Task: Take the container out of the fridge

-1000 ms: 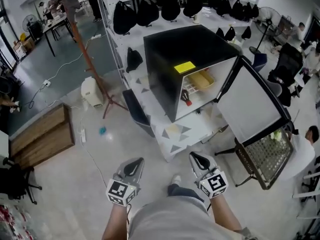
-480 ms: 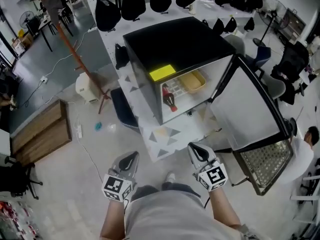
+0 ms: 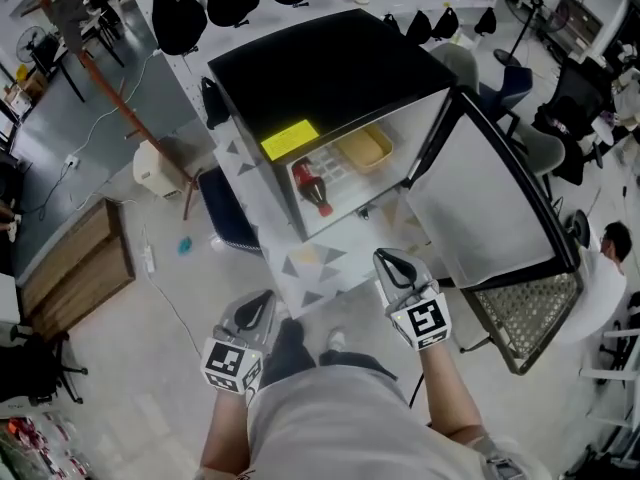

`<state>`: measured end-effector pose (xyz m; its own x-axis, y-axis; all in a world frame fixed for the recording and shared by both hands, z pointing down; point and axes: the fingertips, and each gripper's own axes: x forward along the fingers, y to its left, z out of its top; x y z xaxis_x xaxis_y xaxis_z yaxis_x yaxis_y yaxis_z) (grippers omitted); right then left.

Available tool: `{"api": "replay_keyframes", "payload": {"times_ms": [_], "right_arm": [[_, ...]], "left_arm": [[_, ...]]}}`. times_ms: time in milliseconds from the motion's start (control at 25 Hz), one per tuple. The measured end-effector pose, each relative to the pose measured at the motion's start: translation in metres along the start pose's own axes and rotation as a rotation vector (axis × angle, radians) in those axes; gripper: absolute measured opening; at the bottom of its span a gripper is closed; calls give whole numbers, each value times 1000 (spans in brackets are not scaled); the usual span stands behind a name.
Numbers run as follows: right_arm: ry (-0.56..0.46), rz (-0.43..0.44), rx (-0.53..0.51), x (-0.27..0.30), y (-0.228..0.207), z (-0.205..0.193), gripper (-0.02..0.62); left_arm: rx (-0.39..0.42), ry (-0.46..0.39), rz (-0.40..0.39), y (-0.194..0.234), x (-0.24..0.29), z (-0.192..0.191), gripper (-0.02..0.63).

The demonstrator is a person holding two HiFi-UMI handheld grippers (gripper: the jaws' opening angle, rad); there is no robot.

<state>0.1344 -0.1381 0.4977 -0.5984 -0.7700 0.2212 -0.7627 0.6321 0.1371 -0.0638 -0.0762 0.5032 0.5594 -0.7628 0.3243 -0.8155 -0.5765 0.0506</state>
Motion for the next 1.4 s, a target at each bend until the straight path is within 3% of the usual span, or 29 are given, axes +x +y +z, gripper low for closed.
{"api": "replay_keyframes", "payload": {"times_ms": [760,1040,1400], "right_arm": [[193,-88,-203,107,-63,-13,17],[218,-121,-259,142,-86,-8,79],[334,-129,-401,181,-109,-19,138]], "left_arm": [[53,63,-107,73,63,12,9],[35,78,-121,92,74,6,9],[-14,67,-116,110,79,3,9]]}}
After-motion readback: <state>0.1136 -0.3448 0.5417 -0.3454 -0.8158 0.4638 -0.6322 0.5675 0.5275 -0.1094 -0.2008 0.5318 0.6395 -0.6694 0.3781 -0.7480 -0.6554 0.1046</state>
